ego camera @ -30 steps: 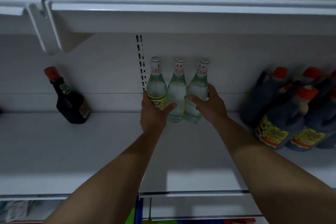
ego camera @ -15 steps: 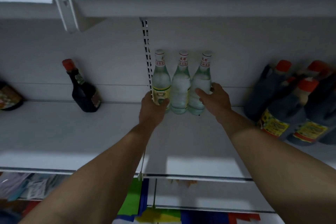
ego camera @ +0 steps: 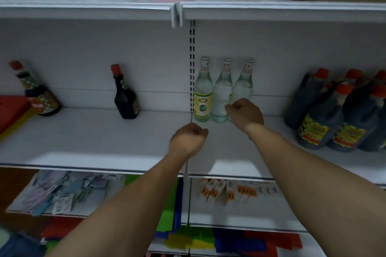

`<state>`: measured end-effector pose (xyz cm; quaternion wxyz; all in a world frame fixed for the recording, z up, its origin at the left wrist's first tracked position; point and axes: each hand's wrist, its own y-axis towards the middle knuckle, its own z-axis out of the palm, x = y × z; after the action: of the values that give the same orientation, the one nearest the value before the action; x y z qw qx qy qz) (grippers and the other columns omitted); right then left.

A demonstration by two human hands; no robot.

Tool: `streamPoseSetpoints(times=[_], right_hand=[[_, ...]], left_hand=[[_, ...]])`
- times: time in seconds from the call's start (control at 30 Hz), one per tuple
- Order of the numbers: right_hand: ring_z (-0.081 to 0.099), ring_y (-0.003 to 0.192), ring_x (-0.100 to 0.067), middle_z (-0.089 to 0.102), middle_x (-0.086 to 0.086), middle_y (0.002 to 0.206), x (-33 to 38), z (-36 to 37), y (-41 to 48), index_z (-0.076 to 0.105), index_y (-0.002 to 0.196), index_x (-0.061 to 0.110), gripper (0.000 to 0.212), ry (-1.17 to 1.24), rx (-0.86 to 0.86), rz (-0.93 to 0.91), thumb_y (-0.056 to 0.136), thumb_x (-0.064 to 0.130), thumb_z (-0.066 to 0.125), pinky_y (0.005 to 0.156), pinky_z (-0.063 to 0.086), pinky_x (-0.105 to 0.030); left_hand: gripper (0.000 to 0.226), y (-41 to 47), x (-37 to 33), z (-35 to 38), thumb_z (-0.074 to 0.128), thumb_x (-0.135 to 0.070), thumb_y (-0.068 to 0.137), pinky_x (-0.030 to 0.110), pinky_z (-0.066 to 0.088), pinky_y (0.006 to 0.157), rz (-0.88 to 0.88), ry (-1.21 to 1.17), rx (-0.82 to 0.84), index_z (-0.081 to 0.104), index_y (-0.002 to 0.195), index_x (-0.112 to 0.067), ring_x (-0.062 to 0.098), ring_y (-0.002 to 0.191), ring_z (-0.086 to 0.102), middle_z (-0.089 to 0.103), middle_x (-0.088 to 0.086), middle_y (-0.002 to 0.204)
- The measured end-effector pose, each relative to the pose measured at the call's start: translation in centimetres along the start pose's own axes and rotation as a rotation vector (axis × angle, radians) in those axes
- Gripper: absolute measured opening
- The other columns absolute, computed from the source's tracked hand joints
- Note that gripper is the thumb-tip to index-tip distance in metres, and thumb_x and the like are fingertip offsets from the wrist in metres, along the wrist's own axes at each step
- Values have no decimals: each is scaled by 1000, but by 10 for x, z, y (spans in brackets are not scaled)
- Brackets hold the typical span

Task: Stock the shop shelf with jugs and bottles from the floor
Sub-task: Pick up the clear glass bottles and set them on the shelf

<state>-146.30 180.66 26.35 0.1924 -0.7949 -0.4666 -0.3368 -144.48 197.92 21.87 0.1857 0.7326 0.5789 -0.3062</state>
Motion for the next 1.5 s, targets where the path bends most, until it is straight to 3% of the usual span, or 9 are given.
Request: streamPoseSetpoints(times=[0.17, 0.27, 0.47, 0.57, 0.8, 0.93, 1.1, 1.3, 1.5], right_hand=[[57, 95, -25, 65, -5, 111, 17, 19, -43, 61, 103, 17, 31, -34, -6, 1, 92, 45, 51, 74, 39, -28], [58, 104, -27, 65, -5, 114, 21, 30, -70, 61, 109, 19, 32, -3, -34, 2, 90, 44, 54, 76, 42, -28], [58, 102, -22, 66, -1, 113, 13, 59, -115, 63, 105, 21, 28, -10, -11, 13, 88, 42, 56, 78, 39, -26], [57, 94, -19, 66, 1, 105, -3, 76, -135, 60, 96, 23, 22, -6, 25, 17, 89, 43, 55, 75, 39, -26], [60, 91, -17, 65, 6, 95, -57, 113, -160, 64, 99, 23, 22, -10, 129, 67, 91, 42, 54, 79, 50, -33], [55, 85, -16, 59, 10, 85, -102, 138, -159, 63, 95, 28, 18, -73, 211, 79, 92, 43, 54, 70, 38, -26], [52, 81, -19, 54, 11, 79, -181, 185, -170, 58, 92, 27, 14, -76, 338, 167, 94, 41, 53, 72, 36, -27], [57, 102, -32, 65, -6, 110, -288, 256, -190, 62, 104, 20, 26, -249, 492, 280, 93, 40, 48, 79, 42, -36], [59, 79, -28, 60, -2, 81, -398, 344, -234, 55, 83, 28, 23, -315, 621, 439, 92, 45, 44, 61, 38, -31]], left_hand=[[35, -45, 24, -12, 52, -50, 90, 24, 40, 76, 39, -43, 14, 65, 110, -25, 18, 99, 61, 68, -3, 113], [32, -69, 43, -15, 52, -51, 90, 25, 42, 73, 35, -59, 34, 64, 106, -26, 13, 88, 59, 69, -6, 104], [22, -114, 87, 3, 52, -51, 91, 27, 47, 76, 20, -58, 105, 62, 95, -32, 16, 92, 61, 67, -8, 98], [31, -132, 111, 19, 52, -52, 90, 26, 45, 76, -35, -36, 171, 64, 103, -27, 16, 92, 60, 62, -9, 94], [30, -159, 172, 75, 53, -52, 89, 27, 45, 76, -243, -11, 292, 63, 96, -25, 19, 90, 59, 65, -3, 94], [28, -167, 202, 115, 52, -53, 86, 26, 43, 76, -368, 19, 337, 61, 88, -26, 22, 96, 62, 69, -1, 98], [28, -177, 249, 189, 51, -49, 88, 27, 44, 78, -491, 35, 437, 64, 85, -24, 26, 98, 64, 70, 4, 99], [27, -186, 317, 283, 49, -56, 85, 31, 47, 85, -580, 96, 524, 62, 90, -32, 27, 102, 62, 68, 2, 109], [28, -189, 385, 379, 50, -58, 85, 28, 43, 79, -552, 156, 599, 61, 98, -36, 22, 104, 60, 65, -5, 112]])
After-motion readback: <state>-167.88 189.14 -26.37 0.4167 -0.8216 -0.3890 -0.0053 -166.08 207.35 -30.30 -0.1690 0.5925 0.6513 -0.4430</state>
